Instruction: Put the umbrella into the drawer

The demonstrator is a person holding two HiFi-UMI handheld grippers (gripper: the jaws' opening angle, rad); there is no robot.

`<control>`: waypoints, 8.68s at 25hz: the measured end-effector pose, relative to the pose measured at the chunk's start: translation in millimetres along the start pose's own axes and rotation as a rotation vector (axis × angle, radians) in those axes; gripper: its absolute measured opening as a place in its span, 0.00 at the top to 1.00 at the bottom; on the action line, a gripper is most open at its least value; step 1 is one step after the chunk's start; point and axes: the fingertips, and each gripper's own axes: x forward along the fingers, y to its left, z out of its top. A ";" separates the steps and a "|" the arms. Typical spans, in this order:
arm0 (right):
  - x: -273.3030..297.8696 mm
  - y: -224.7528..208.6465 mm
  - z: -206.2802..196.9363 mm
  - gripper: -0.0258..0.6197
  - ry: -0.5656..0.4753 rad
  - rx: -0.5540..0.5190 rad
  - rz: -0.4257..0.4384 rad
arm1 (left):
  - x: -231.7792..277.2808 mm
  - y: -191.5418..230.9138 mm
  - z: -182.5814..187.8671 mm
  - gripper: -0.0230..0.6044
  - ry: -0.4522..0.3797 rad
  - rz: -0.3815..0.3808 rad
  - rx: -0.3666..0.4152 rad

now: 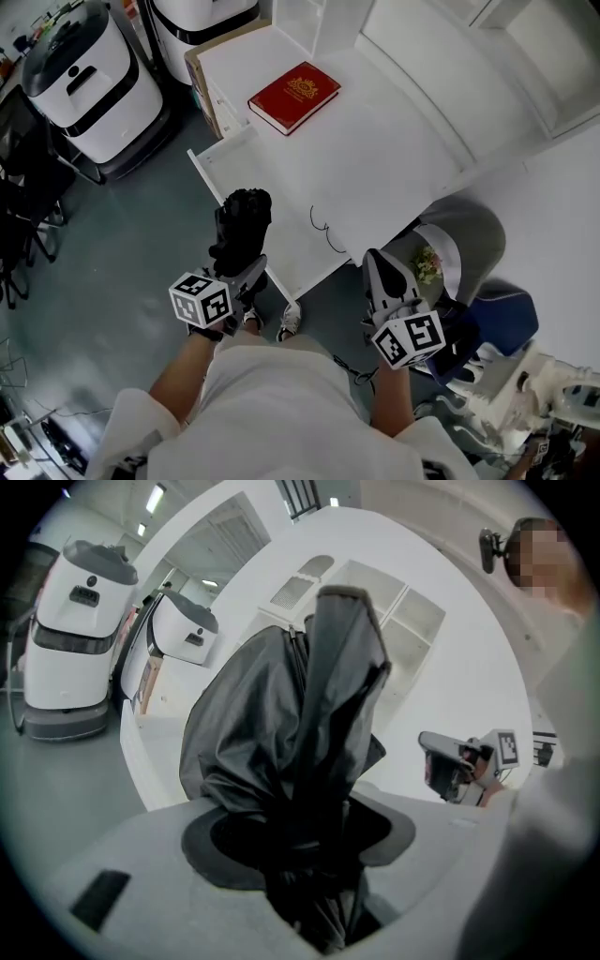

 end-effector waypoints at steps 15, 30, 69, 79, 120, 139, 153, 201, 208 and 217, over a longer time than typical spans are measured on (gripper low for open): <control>-29.4 -18.6 7.3 0.96 0.049 -0.042 -0.107 | 124.3 46.9 -29.8 0.58 0.083 0.095 -0.215; -53.5 -57.5 -9.2 0.96 0.085 -0.029 -0.131 | 181.5 86.8 -60.9 0.58 0.106 0.270 -0.441; -98.4 -79.4 -52.1 0.96 0.160 0.062 -0.260 | 231.5 171.9 -124.5 0.57 0.281 0.461 -0.466; -109.5 -86.5 -60.2 0.96 0.146 0.130 -0.279 | 239.6 172.7 -131.8 0.54 0.306 0.500 -0.424; -48.5 -35.9 -6.7 0.96 -0.089 0.098 0.048 | 112.5 59.2 56.2 0.80 -0.026 0.265 -0.028; -29.4 -4.0 30.1 0.96 -0.149 0.003 0.176 | -34.7 9.1 132.9 0.94 -0.329 0.361 0.304; -47.3 -9.2 66.1 0.96 -0.217 -0.071 0.170 | -144.0 -53.4 159.3 0.94 -0.575 0.356 0.466; -39.0 -8.1 60.5 0.96 -0.199 -0.132 0.085 | -275.4 -85.3 148.0 0.94 -0.793 0.568 0.494; -19.1 1.2 61.6 0.96 -0.185 -0.130 0.114 | -276.2 -73.4 150.8 0.94 -0.763 0.589 0.483; 17.2 16.6 65.9 0.96 -0.161 -0.123 0.132 | -276.7 -45.3 167.4 0.94 -0.736 0.592 0.450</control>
